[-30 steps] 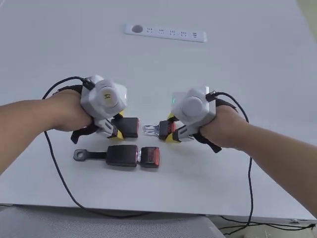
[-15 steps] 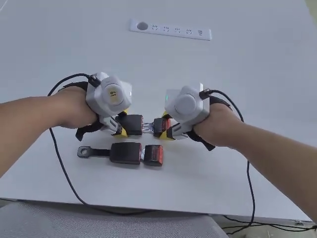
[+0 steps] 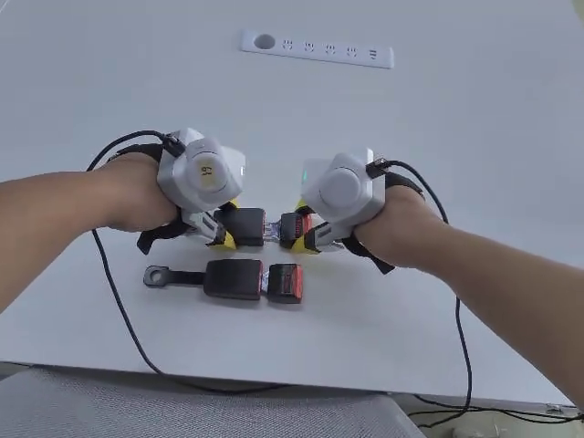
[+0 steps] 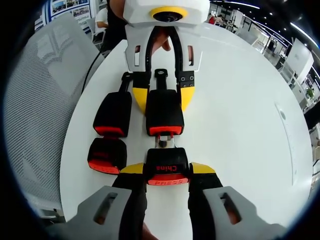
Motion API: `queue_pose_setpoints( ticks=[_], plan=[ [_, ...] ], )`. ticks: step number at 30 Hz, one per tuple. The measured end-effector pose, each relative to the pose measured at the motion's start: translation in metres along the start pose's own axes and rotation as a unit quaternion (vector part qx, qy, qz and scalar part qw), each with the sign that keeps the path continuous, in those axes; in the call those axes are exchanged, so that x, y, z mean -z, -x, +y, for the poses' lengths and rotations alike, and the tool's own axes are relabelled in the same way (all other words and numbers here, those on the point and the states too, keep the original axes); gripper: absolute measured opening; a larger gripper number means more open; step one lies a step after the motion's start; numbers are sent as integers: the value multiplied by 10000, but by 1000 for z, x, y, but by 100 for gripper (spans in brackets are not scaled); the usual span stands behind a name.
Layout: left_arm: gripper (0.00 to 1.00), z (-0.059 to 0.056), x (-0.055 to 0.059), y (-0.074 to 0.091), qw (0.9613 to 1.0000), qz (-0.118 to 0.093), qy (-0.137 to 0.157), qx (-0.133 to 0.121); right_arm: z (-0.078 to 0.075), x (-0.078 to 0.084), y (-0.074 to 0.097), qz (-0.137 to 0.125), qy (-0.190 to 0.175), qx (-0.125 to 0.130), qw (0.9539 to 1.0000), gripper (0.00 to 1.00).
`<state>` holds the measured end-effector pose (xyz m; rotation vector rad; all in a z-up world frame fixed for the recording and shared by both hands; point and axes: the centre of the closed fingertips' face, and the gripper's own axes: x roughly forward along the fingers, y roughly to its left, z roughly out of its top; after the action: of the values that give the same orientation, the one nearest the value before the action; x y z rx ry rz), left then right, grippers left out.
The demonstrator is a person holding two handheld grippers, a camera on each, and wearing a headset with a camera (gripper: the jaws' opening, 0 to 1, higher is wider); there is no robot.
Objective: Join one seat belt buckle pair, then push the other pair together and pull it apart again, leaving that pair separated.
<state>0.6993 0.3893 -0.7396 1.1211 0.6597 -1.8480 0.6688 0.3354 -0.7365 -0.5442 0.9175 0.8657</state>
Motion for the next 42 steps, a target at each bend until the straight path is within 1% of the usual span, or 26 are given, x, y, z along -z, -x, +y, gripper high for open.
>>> queue_pose_setpoints(
  ticks=[8,10,12,14,16,24,32,42],
  plan=[
    [32,0,0,0,10000,18,-8,-6,0,-2,-1,-6,-34,12,10000,28],
    [32,0,-1,0,10000,-9,-22,-9,1,-6,-3,-74,-52,-6,10000,28],
    [32,0,0,0,10000,-24,-18,-10,2,-10,-7,-27,-16,21,10000,28],
    [32,0,0,0,10000,-50,-24,-6,1,-9,-6,-25,0,8,10000,28],
    [32,0,0,0,10000,-34,-32,-3,1,-9,-6,-48,-12,-3,10000,28],
    [32,0,0,0,10000,-54,-33,9,2,-10,-7,15,11,15,10000,28],
    [33,0,0,0,10000,-67,6,-5,2,-10,-8,56,17,-28,10000,28],
    [33,-1,0,0,10000,-37,3,-7,2,-9,-8,118,-30,6,9999,29]
  ],
)
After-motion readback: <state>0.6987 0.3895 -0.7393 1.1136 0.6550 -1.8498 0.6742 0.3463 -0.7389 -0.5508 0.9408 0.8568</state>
